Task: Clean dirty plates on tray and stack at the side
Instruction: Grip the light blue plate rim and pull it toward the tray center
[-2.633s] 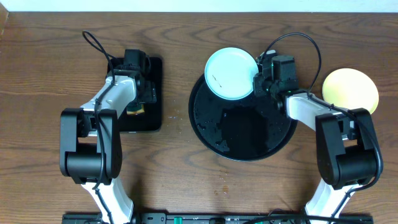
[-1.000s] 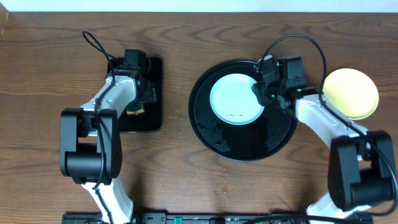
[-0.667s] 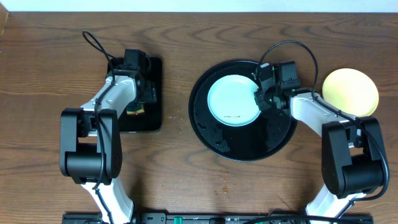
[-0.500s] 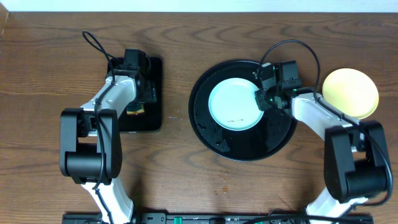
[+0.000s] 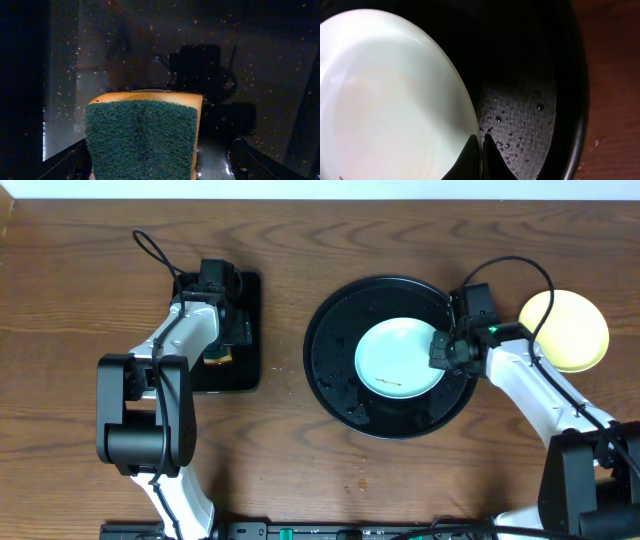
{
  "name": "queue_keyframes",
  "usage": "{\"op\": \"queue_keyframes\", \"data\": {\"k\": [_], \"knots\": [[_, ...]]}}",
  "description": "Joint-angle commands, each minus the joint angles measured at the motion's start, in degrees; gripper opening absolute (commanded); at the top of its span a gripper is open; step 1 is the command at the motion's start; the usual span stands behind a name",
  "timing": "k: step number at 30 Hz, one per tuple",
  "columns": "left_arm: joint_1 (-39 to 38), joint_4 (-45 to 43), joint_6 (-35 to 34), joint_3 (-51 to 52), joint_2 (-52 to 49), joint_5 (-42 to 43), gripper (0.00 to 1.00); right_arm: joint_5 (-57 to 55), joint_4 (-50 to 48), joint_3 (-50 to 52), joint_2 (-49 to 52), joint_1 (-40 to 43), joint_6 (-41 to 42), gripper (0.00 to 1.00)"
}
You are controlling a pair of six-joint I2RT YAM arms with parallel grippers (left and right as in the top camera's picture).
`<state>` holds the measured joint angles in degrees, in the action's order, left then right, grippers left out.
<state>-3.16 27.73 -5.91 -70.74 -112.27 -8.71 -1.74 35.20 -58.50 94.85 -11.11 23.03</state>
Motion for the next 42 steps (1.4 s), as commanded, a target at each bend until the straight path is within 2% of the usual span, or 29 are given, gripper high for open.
{"op": "queue_keyframes", "data": {"k": [1,2,3,5,10,12,14,18,23,27,32,36,40,42], "knots": [[0.1,0.2,0.8,0.1,-0.2,0.3,0.86,-1.4,-0.6,1.2,0.0,0.5,7.1,0.01],[0.1,0.2,0.8,0.1,-0.2,0.3,0.86,-1.5,-1.4,1.2,0.0,0.5,7.1,0.01],[0.1,0.2,0.8,0.1,-0.2,0.3,0.86,-1.5,-2.2,1.2,0.0,0.5,7.0,0.07],[0.1,0.2,0.8,0.1,-0.2,0.3,0.86,-1.4,-4.4,1.2,0.0,0.5,3.9,0.33],[0.1,0.2,0.8,0.1,-0.2,0.3,0.86,-1.4,-7.2,1.2,0.0,0.8,-7.3,0.61],[0.1,0.2,0.8,0.1,-0.2,0.3,0.86,-1.4,-6.9,1.2,0.0,1.1,-11.3,0.63],[0.1,0.2,0.8,0.1,-0.2,0.3,0.86,-1.2,-6.1,1.2,0.0,1.6,-15.2,0.61],[0.1,0.2,0.8,0.1,-0.2,0.3,0.86,1.4,-5.9,1.2,0.1,2.7,-22.8,0.49],[0.1,0.2,0.8,0.1,-0.2,0.3,0.86,8.3,-10.0,1.2,1.0,4.4,-29.3,0.57],[0.1,0.2,0.8,0.1,-0.2,0.3,0.86,8.5,-15.1,1.2,3.2,5.2,-29.6,0.54],[0.1,0.2,0.8,0.1,-0.2,0.3,0.86,13.2,-19.1,1.2,7.7,5.2,-35.1,0.51],[0.1,0.2,0.8,0.1,-0.2,0.3,0.86,13.2,-21.5,1.2,11.3,5.2,-35.1,0.47],[0.1,0.2,0.8,0.1,-0.2,0.3,0.86,13.2,-21.3,1.0,11.0,5.2,-35.1,0.19],[0.1,0.2,0.8,0.1,-0.2,0.3,0.86,13.1,-20.7,0.7,10.1,5.2,-34.9,0.02]]}}
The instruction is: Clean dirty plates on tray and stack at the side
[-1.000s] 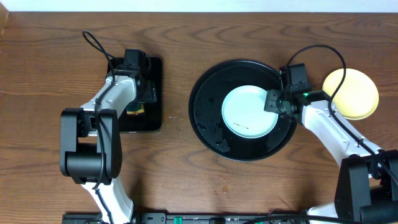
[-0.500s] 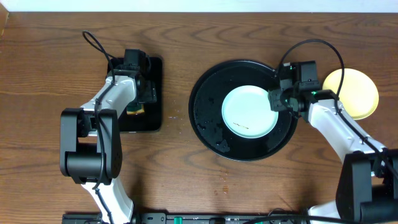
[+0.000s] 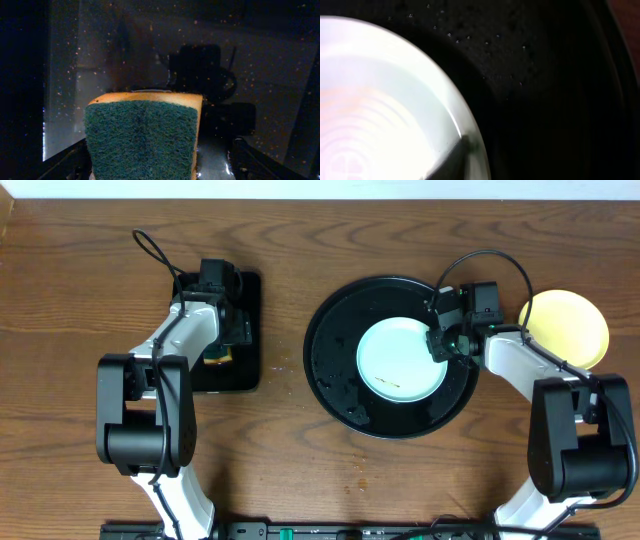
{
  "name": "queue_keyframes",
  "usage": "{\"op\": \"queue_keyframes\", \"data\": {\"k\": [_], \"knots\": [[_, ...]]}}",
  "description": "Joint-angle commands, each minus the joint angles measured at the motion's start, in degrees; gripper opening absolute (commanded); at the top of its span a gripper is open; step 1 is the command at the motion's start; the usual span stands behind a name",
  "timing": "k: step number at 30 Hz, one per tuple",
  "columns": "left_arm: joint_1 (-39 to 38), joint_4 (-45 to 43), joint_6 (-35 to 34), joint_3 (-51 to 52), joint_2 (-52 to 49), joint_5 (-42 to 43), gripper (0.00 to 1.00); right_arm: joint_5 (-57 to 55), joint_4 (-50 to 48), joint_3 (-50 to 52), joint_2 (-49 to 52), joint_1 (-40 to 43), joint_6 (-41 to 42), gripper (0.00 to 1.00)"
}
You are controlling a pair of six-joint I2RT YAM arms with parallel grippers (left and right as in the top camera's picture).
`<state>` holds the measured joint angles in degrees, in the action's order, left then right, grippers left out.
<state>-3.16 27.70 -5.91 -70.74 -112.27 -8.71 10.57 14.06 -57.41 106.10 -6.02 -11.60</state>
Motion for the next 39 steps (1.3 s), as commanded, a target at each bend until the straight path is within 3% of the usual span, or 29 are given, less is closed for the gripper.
{"op": "queue_keyframes", "data": {"k": [1,7,14,24,33,36,39], "knots": [[0.1,0.2,0.8,0.1,-0.2,0.3,0.86,0.7,0.6,-0.5,-1.8,0.2,0.4,0.01],[0.1,0.2,0.8,0.1,-0.2,0.3,0.86,0.2,3.7,-0.5,-7.0,1.6,11.8,0.01],[0.1,0.2,0.8,0.1,-0.2,0.3,0.86,0.0,12.2,-0.4,-8.6,4.9,36.7,0.01],[0.1,0.2,0.8,0.1,-0.2,0.3,0.86,0.2,15.5,1.3,-8.6,2.9,51.6,0.01],[0.1,0.2,0.8,0.1,-0.2,0.3,0.86,-0.6,9.0,5.2,-8.6,-0.3,56.3,0.02],[0.1,0.2,0.8,0.1,-0.2,0.3,0.86,-1.5,8.0,5.4,-8.6,-0.9,52.8,0.15],[0.1,0.2,0.8,0.1,-0.2,0.3,0.86,-1.4,6.7,5.2,-8.6,-0.4,43.4,0.25]]}}
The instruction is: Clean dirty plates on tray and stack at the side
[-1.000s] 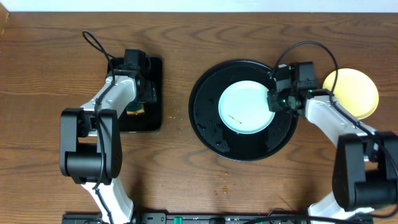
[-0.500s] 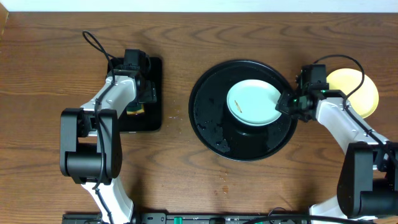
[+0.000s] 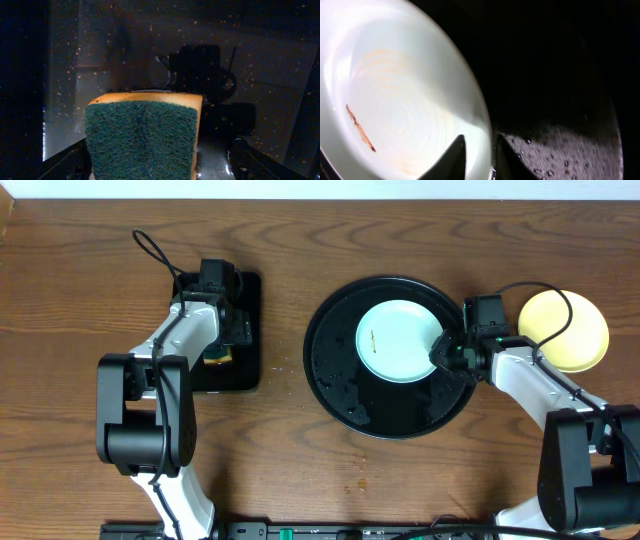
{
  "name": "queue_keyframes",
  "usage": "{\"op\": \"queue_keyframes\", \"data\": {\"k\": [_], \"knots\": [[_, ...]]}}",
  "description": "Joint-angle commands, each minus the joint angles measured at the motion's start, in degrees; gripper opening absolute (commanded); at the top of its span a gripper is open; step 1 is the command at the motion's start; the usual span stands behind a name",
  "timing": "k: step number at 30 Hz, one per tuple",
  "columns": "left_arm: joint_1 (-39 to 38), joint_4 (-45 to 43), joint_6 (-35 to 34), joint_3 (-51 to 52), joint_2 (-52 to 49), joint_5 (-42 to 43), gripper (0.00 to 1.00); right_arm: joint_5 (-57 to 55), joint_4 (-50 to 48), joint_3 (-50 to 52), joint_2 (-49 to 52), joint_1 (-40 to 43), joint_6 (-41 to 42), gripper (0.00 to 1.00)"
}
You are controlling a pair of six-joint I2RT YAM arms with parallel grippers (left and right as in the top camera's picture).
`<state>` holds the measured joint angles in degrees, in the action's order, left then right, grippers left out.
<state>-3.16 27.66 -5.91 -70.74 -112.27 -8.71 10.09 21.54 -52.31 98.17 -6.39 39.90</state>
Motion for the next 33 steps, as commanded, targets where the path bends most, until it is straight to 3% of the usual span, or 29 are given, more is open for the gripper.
{"op": "queue_keyframes", "data": {"k": [1,3,7,11,17,22,29,30,32,33], "knots": [[0.1,0.3,0.8,0.1,-0.2,0.3,0.86,-0.8,-1.1,0.1,-0.7,0.3,-12.0,0.31],[0.1,0.3,0.8,0.1,-0.2,0.3,0.86,-0.8,-1.5,-0.1,-0.7,1.0,-20.0,0.41],[0.1,0.3,0.8,0.1,-0.2,0.3,0.86,-0.8,-2.4,-0.2,-0.7,2.4,-31.5,0.46],[0.1,0.3,0.8,0.1,-0.2,0.3,0.87,-0.9,-4.2,-0.2,-0.6,2.8,-37.9,0.46],[0.1,0.3,0.8,0.1,-0.2,0.3,0.86,-0.6,-9.0,-0.1,0.7,2.7,-37.4,0.43],[0.1,0.3,0.8,0.1,-0.2,0.3,0.86,-0.6,-11.1,-0.1,1.6,2.6,-36.5,0.33],[0.1,0.3,0.8,0.1,-0.2,0.3,0.86,-0.6,-11.4,-0.1,5.3,2.0,-36.3,0.34],[0.1,0.3,0.8,0.1,-0.2,0.3,0.86,-0.6,-11.6,-0.1,5.8,1.9,-36.3,0.31],[0.1,0.3,0.8,0.1,-0.2,0.3,0.86,-0.7,-11.4,-0.1,6.0,1.7,-36.3,0.10],[0.1,0.3,0.8,0.1,-0.2,0.3,0.86,-0.8,-11.1,-0.1,5.9,1.8,-36.3,0.05]]}}
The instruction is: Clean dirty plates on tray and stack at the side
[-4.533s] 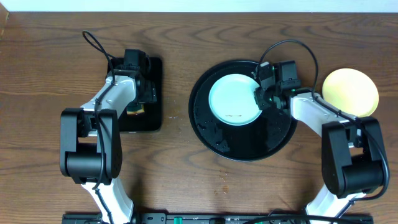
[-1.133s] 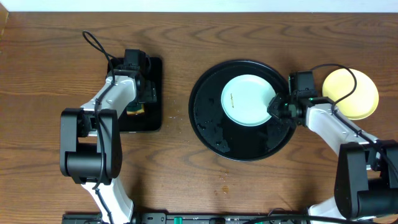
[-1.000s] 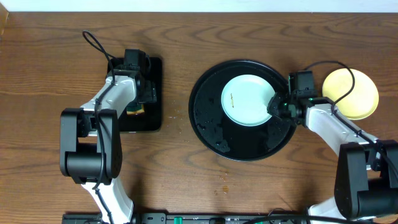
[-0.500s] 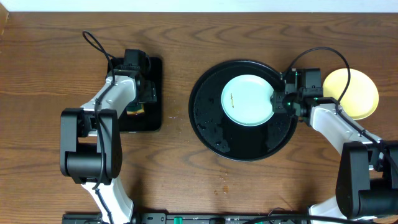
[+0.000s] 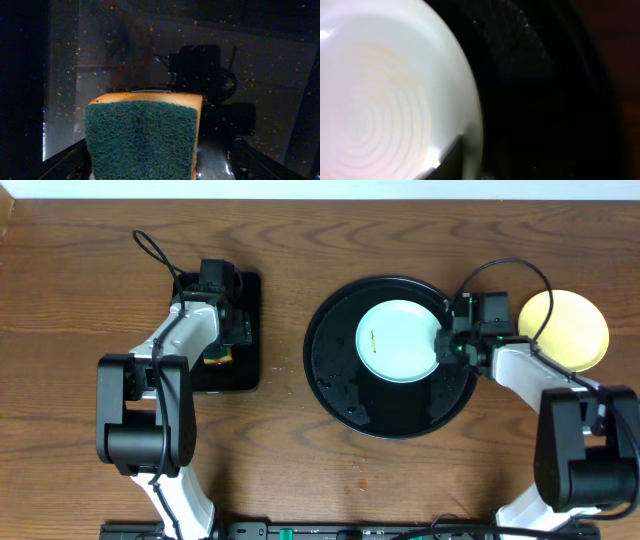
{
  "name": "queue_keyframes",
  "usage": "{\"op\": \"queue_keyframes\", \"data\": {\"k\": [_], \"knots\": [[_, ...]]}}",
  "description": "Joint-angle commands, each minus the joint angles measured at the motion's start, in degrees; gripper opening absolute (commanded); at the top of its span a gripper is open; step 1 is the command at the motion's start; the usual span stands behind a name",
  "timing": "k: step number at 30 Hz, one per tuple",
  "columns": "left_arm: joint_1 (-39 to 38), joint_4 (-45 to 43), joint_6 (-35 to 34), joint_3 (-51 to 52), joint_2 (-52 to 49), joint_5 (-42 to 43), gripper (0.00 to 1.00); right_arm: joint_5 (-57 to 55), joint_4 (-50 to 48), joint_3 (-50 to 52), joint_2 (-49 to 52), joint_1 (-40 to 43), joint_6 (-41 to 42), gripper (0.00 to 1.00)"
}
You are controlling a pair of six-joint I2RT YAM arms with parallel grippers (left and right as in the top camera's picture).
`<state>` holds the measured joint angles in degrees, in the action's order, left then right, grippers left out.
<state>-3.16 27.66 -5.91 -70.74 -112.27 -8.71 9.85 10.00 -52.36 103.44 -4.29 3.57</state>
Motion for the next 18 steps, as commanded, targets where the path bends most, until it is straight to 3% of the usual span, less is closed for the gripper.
{"op": "queue_keyframes", "data": {"k": [1,9,14,15,18], "knots": [[0.1,0.3,0.8,0.1,-0.2,0.3,0.87,-0.6,1.0,0.0,0.1,-0.3,0.3,0.01],[0.1,0.3,0.8,0.1,-0.2,0.3,0.86,-0.4,7.8,0.0,-4.3,-0.3,7.3,0.02],[0.1,0.3,0.8,0.1,-0.2,0.3,0.86,-0.3,10.4,0.0,-4.3,-0.3,8.6,0.35],[0.1,0.3,0.8,0.1,-0.2,0.3,0.86,-0.4,10.5,0.0,-4.3,-0.3,9.9,0.34],[0.1,0.3,0.8,0.1,-0.2,0.3,0.86,-0.3,10.6,0.1,-4.3,-0.3,16.8,0.17]]}}
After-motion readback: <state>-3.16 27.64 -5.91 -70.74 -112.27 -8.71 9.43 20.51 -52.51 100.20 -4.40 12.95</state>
